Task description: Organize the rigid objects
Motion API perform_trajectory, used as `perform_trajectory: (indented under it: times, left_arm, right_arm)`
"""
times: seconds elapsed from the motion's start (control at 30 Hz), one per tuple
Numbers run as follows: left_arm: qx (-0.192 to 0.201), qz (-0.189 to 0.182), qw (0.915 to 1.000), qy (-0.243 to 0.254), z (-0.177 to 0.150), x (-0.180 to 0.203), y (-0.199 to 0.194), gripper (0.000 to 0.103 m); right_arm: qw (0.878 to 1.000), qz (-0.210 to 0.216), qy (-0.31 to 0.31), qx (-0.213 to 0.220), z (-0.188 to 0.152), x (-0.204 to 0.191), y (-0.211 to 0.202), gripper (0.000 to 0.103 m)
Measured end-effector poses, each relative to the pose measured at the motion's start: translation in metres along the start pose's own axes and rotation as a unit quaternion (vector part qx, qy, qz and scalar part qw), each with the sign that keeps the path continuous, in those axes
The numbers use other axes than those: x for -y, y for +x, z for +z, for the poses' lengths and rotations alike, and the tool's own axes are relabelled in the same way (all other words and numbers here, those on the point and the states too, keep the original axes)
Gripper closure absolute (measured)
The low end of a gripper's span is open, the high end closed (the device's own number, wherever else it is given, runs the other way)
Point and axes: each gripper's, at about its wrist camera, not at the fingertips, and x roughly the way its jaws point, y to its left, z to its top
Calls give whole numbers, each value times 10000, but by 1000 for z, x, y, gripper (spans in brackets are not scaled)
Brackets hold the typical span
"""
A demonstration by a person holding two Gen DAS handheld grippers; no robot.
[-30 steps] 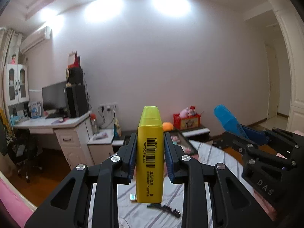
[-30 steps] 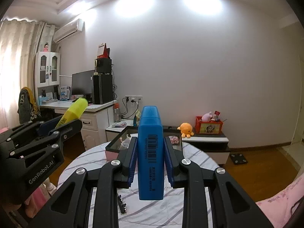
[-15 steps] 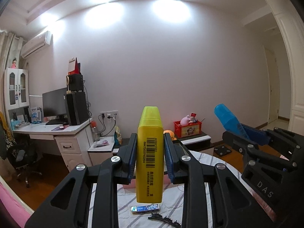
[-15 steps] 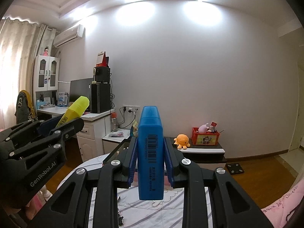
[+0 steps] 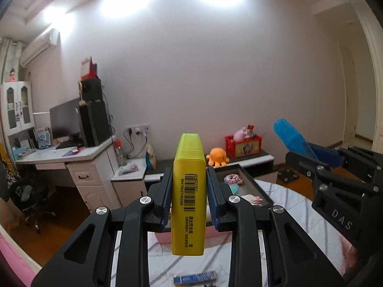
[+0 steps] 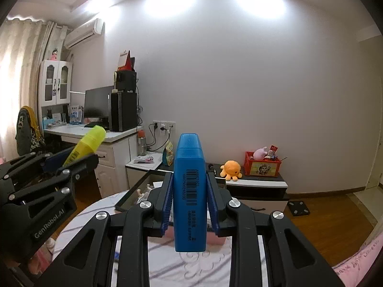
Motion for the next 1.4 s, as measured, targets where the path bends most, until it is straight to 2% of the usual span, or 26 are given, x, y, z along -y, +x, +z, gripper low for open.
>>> perform_trajectory:
  times: [0.23,0.33,0.43,0.57,0.7,0.8,0.87,0.9,0.97,1.0,1.07,1.23,1.3,1.4]
  left_arm:
    - [-877,-172,9959,-107,-9,-18,104,76]
    - [-1351,-185,9906,-104,-25,-21,150,76]
    - [-1717,-202,9849,-46,-41,-17,180,76]
    - [-2007,-281,9792,-46,-58,-17,203,76]
    - [-2035,-216,9788,14,-61,-17,207,76]
    - [-1992,-209,9797,-38,-55,-21,202,71]
    - [-1868,-229,9821,-67,-50,-23,191,48]
    - [-1768,-210,9840,-53,-47,-23,185,43]
    - [-1558,-161,9877,-19,-37,-22,165,36]
    - [-1484,-156,9888,-32,-34,-23,158,34]
    - [-1257,-88,9920,-112,-24,-27,133,23]
    - [-614,69,9975,-338,-7,-36,68,7]
    - [-317,228,9987,-323,-2,-37,35,4]
    - [-100,258,9991,-315,-1,-37,4,1]
  right_arm:
    - [9974,11,-33,-725,-4,17,92,76]
    - [9935,99,-36,-1135,-16,20,132,76]
    - [9866,320,25,-1599,-35,18,170,76]
    - [9777,450,-8,-2052,-57,14,204,76]
    - [9753,486,25,-2155,-66,14,210,75]
    - [9758,509,82,-2127,-63,16,206,75]
    - [9784,529,113,-1994,-55,17,198,73]
    - [9791,534,118,-1958,-51,15,196,63]
    - [9827,501,130,-1780,-42,15,183,53]
    - [9846,504,147,-1666,-35,15,170,52]
    - [9866,520,182,-1533,-26,16,156,50]
    - [9934,490,287,-1000,-3,17,93,32]
    - [9950,558,329,-754,4,16,62,25]
    - [9966,540,290,-543,9,14,31,22]
